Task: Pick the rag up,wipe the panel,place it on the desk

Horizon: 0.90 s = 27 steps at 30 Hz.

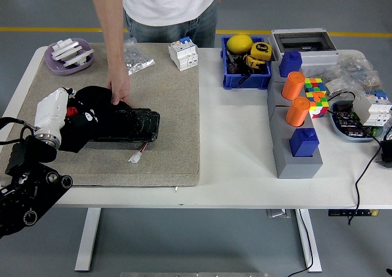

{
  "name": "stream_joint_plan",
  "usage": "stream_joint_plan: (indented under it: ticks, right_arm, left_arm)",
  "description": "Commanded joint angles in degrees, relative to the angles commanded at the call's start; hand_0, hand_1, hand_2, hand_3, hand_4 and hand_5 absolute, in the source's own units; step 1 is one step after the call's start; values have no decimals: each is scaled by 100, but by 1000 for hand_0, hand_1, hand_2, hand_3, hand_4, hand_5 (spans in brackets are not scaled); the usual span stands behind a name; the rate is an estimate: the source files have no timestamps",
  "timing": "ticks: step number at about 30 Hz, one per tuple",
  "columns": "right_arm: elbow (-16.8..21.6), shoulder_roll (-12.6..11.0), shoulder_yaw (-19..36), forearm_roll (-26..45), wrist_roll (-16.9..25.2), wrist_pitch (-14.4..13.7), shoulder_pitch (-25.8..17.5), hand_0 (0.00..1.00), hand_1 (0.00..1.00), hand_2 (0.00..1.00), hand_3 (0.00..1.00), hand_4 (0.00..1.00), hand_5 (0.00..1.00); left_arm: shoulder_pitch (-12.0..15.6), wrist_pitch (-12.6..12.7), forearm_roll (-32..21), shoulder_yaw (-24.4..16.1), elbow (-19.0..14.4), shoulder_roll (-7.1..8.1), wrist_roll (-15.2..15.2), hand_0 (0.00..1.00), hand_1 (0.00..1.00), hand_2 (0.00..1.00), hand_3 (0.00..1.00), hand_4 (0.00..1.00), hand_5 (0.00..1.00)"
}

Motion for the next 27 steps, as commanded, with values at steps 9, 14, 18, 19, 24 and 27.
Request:
stream_joint_plan:
  ticks: [9, 14, 18, 19, 24, 27]
  right_arm:
    - [0, 7, 6, 7, -3, 2, 8, 708, 547, 643, 638, 998, 571]
    - [4, 5, -7, 14, -1, 2, 13, 708, 547, 643, 638, 998, 572]
    - [4, 3, 4, 4, -6, 1, 11, 708, 547, 643, 638, 998, 572]
    - [3, 3, 14, -6, -9, -1, 13, 708, 547, 643, 638, 998, 572]
    - [3, 4, 0, 2, -1, 0, 19, 708, 547, 643, 639, 998, 573]
    - [3, -1, 17, -18, -9, -1, 13, 706, 548, 643, 638, 998, 574]
  left_arm:
    - [93, 48, 67, -275, 89, 125, -3, 271, 174, 435, 409, 274, 2]
    - [98, 59, 57, -334, 126, 147, -4, 270, 176, 436, 409, 275, 2]
    - [83, 53, 30, -254, 96, 112, -5, 270, 176, 436, 409, 275, 2]
    - [77, 48, 24, -203, 64, 98, -1, 270, 176, 436, 409, 275, 2]
    - [39, 45, 21, 54, -73, 6, 20, 270, 177, 436, 410, 276, 2]
    - [10, 34, 26, 213, -160, -46, 44, 270, 178, 436, 410, 276, 2]
